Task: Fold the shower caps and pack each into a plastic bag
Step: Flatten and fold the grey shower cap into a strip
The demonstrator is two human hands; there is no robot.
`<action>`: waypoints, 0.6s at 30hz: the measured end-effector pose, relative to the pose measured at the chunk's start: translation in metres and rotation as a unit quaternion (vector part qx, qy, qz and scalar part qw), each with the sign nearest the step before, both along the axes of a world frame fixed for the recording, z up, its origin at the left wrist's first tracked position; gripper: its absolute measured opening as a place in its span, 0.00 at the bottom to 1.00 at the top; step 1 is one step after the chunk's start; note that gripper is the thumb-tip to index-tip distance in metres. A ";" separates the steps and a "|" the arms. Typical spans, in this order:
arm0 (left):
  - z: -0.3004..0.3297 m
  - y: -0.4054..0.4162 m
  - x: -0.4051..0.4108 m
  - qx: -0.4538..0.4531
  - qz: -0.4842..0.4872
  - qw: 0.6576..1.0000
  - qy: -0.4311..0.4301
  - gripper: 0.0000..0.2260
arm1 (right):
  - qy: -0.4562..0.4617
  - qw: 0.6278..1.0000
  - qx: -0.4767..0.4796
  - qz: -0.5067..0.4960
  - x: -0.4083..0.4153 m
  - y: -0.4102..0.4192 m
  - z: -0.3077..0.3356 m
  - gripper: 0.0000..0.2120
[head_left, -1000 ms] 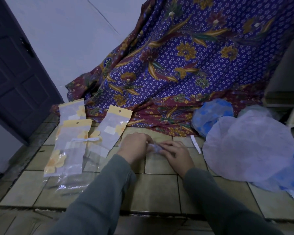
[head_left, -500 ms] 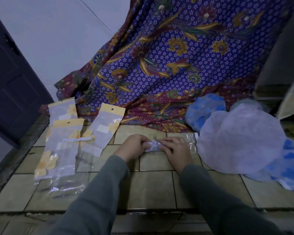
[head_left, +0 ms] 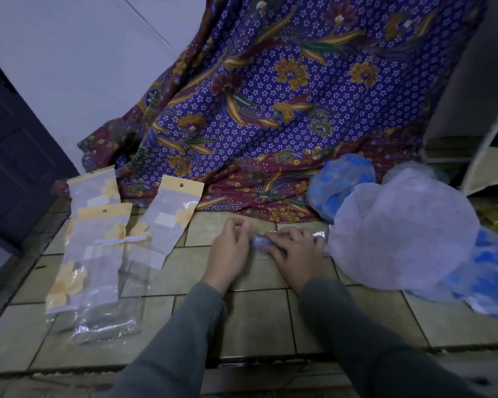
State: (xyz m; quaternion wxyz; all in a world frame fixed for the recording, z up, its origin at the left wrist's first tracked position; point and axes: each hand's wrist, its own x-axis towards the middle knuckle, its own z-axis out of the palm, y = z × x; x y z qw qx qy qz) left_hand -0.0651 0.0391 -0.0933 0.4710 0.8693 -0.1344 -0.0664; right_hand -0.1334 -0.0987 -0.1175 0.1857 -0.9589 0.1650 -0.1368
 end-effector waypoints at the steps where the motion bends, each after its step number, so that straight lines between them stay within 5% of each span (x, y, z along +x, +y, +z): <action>1: -0.001 -0.004 -0.002 -0.006 -0.020 1.000 0.021 0.12 | 0.003 1.000 0.006 -0.002 0.001 0.000 0.000 0.16; 6: -0.011 0.006 0.012 -0.050 -0.045 0.996 0.056 0.16 | -0.007 0.999 0.037 0.013 0.003 -0.007 -0.001 0.16; 8: -0.015 0.014 0.016 0.034 -0.013 0.998 -0.059 0.12 | -0.004 0.999 0.031 0.025 0.000 -0.011 -0.001 0.19; 11: -0.024 0.020 0.016 0.211 0.025 0.957 -0.197 0.14 | 0.017 0.999 0.014 0.026 -0.003 -0.015 0.000 0.19; 18: -0.039 0.023 0.016 0.295 0.020 0.934 -0.200 0.18 | -0.058 0.998 0.013 -0.011 0.006 -0.011 0.011 0.12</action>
